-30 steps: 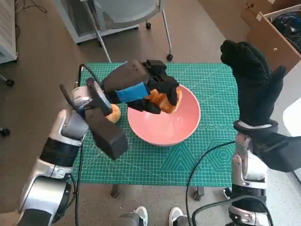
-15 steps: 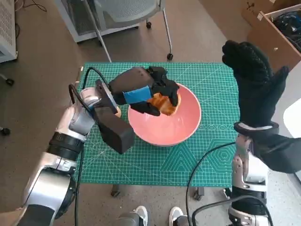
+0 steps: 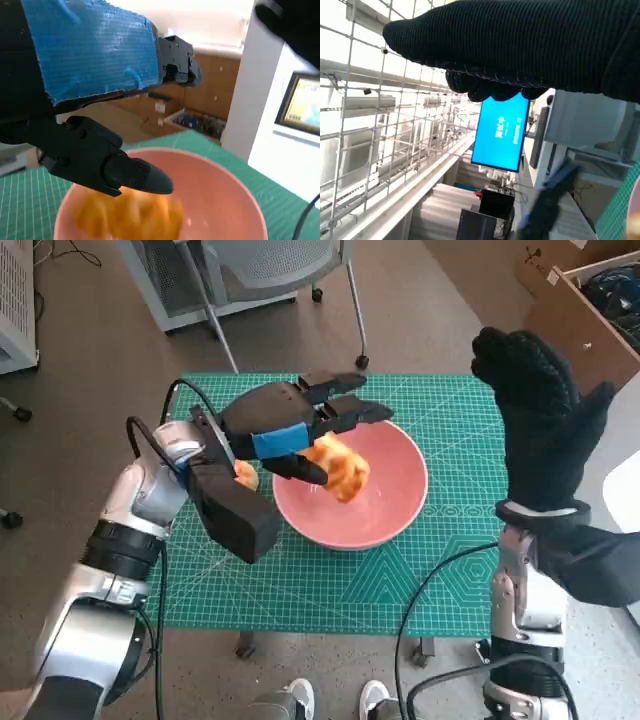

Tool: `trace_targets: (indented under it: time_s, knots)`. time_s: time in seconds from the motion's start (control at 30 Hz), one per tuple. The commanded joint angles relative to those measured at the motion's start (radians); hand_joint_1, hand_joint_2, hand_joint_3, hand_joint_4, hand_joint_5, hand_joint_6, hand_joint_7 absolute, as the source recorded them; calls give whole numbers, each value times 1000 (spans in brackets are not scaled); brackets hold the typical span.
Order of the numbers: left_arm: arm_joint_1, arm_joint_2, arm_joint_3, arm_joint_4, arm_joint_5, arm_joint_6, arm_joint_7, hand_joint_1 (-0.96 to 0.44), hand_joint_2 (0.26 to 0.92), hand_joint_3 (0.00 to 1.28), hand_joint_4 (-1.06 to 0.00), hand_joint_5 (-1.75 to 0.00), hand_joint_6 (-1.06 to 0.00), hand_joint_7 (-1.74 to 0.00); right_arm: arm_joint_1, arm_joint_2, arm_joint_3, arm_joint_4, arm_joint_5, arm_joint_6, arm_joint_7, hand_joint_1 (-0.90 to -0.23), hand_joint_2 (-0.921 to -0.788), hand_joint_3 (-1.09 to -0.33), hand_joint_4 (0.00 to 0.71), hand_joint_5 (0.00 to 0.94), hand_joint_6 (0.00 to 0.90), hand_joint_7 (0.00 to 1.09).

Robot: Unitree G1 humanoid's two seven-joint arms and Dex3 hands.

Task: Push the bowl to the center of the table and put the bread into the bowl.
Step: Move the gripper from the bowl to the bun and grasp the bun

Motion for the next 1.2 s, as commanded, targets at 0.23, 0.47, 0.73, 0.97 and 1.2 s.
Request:
trace_targets:
  time_s: [0.23, 0.47, 0.73, 0.97, 1.2]
  knots:
    - [38, 59, 75, -19, -69, -50, 24, -734, 921, 251, 1, 1, -7, -266, 0, -7, -1, 48, 7, -16, 17, -631, -921, -701, 262, 1, 57, 541]
    - [70, 146, 146, -64, -120, -45, 7, -691, 921, 163, -17, -7, -48, -299, -4, -12, -4, 55, 20, -13, 34, -631, -921, -701, 261, 1, 54, 543]
    - [147, 224, 214, -168, -134, 102, -28, -584, 909, 53, -63, -13, -12, -451, -11, -19, -8, 61, 29, -8, 41, -629, -921, -704, 260, 0, 50, 545]
    - [210, 250, 231, -215, -136, 196, -53, -527, 843, 8, -81, -17, 0, -506, -18, -22, -8, 68, 31, -7, 48, -627, -921, -704, 260, 0, 47, 546]
    - [248, 266, 233, -181, -154, 218, -91, -490, 796, 2, -78, -13, 1, -493, -26, -24, -12, 75, 35, -1, 53, -627, -921, -705, 260, 0, 45, 547]
